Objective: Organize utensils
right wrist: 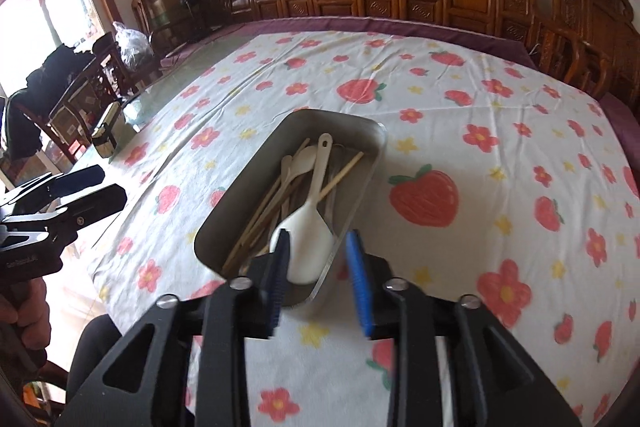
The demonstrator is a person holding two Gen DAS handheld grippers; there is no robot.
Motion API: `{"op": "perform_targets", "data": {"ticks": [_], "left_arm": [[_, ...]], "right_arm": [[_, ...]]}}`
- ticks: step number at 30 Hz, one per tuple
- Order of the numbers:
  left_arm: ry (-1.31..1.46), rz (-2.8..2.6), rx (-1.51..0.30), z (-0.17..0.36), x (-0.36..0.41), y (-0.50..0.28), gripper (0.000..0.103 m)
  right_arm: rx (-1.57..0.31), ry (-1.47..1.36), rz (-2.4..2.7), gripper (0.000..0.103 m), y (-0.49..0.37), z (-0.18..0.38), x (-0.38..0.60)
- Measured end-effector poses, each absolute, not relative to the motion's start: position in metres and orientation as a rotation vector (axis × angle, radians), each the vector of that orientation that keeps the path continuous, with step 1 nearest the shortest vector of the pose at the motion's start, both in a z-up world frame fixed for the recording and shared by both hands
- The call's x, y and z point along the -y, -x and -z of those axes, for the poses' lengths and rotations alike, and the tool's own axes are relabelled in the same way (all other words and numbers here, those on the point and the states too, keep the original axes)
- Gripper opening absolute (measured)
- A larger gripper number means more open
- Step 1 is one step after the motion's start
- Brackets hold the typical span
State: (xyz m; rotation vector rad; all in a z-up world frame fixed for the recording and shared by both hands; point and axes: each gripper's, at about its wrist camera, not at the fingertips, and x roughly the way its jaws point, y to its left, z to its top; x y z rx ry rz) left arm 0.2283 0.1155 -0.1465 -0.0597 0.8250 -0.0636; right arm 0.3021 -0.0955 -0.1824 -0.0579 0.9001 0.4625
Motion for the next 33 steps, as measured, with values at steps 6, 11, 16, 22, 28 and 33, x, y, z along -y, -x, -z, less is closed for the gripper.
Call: {"op": "perform_targets", "data": {"ticks": [6, 11, 16, 22, 28, 33], "left_arm": [[0.038, 0.094, -0.804, 0.135, -0.081, -0.206, 0.096], [0.035, 0.124, -0.802, 0.127, -0.055, -0.189, 0.095], [0.033, 0.120, -0.778, 0.113, -0.035, -0.172, 0.096], [0.004, 0.106, -0.717, 0.080, -0.013, -0.151, 0.096], [0.005, 0.112, -0.624, 0.038, -0.003, -0.129, 0.096], [0.026, 0.097, -0.572, 0.014, -0.004, -0.113, 0.096]], "right_arm": [[-0.840, 0.060, -0.389, 0.066, -0.260, 0.157, 0.135], [-0.784, 0.063, -0.308, 0.098, -0.226, 0.137, 0.167], [-0.759, 0.044, -0.272, 0.101, -0.205, 0.123, 0.192], [-0.670, 0.016, -0.224, 0.101, -0.174, 0.091, 0.214], [-0.560, 0.010, -0.204, 0.101, -0.150, 0.047, 0.221], [-0.474, -0.001, -0.200, 0.101, -0.129, 0.016, 0.225]]}}
